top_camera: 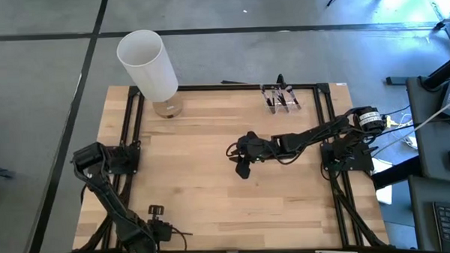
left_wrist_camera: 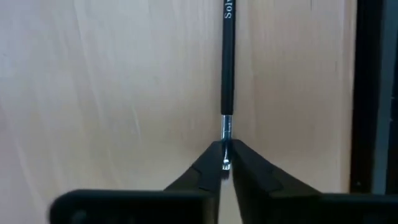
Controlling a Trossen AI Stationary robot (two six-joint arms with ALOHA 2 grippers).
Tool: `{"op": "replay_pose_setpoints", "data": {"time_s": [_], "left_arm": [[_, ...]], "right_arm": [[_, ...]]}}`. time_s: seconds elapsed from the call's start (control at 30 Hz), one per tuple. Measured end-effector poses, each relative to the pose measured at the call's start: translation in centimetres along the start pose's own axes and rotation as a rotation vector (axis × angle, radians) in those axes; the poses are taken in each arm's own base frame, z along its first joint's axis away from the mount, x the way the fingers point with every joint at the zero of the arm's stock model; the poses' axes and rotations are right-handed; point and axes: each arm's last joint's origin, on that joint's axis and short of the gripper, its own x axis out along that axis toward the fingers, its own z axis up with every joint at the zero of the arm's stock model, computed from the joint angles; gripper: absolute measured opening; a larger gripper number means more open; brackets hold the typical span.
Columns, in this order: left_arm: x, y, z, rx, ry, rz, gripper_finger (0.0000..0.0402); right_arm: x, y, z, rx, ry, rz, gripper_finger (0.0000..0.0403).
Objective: Put items in baskets/containers
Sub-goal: Put the eyeshadow brush into the middle of the transparent organizer
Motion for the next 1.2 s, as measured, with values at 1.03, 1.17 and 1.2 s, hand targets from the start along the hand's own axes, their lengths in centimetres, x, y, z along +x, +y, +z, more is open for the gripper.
{"op": "replay_pose_setpoints", "data": {"time_s": [1.03,1.17,1.2], "left_arm": [[0.8,7.6,8.1,0.654,-0.287,0.851,0.0003],[0.8,8.5,9.2,0.740,-0.254,0.919,0.0003],[0.8,8.6,9.5,0.758,-0.250,0.933,0.0003]], "right_arm": [[1.0,2.2,-0.6,0.193,0.160,0.520,0.0126],[1.0,2.2,-0.6,0.197,0.163,0.522,0.0135],[1.0,2.2,-0.6,0.197,0.163,0.522,0.0138]]}}
